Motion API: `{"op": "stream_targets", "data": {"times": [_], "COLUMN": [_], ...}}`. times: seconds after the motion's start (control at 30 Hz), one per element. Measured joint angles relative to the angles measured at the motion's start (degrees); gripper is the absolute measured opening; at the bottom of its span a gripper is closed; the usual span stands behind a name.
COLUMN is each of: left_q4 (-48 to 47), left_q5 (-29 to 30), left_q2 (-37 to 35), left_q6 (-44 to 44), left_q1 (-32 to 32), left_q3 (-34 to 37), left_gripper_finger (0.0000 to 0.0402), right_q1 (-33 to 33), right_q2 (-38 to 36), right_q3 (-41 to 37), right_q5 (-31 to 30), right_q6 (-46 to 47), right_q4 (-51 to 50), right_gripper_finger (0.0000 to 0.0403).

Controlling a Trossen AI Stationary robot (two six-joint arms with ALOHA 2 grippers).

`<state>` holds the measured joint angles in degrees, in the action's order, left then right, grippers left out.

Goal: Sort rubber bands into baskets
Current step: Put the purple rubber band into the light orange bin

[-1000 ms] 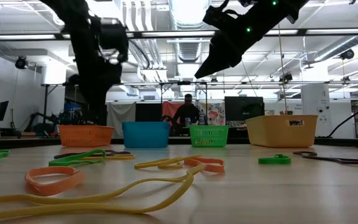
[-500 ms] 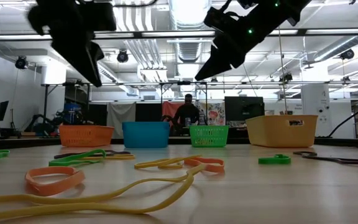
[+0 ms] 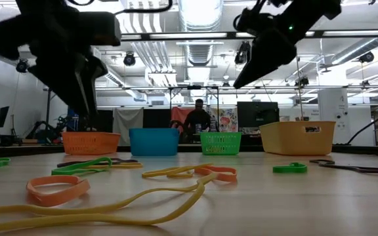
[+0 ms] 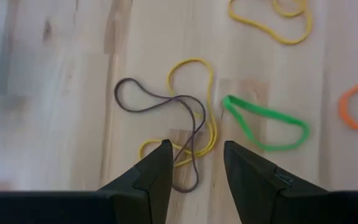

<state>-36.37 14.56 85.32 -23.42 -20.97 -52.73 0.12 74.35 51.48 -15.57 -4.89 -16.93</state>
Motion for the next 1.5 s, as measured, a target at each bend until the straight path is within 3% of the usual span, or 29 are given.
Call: {"op": "stream_targets", "data": {"times": [0.37,0.7,1.0,1.13,1.33,1.5], "left_q4": [0.3,9.7,11.9,12.4,12.3,10.8], "left_q5": [0.6,-1.9,-1.7,-1.8,-2.2,-2.3], "left_q2": [2.9,3.5,3.4,3.4,3.2,2.2], "left_q6": [-2.6,-5.7,-9.9,-9.5,-9.1,-7.2], "left_q1": [0.0,-0.1,-0.9,-1.0,-1.0,-1.4], "left_q3": [0.7,8.7,13.1,13.2,13.3,12.5], "left_gripper_finger": [0.0128,0.0128,0.0126,0.0103,0.0011,0.0002], "right_q1": [0.0,0.0,0.0,0.0,0.0,0.0], "right_q2": [-6.3,-6.0,-6.0,-6.0,-6.0,-6.0], "right_q3": [-8.5,-8.6,-8.6,-8.6,-8.6,-8.6], "right_q5": [1.1,1.1,1.1,1.1,1.1,1.1], "right_q6": [1.4,1.4,2.1,2.5,2.7,2.8], "right_q4": [10.3,10.6,11.8,11.8,11.8,11.8], "right_gripper_finger": [0.0189,0.0189,0.0189,0.0189,0.0189,0.0189]}}
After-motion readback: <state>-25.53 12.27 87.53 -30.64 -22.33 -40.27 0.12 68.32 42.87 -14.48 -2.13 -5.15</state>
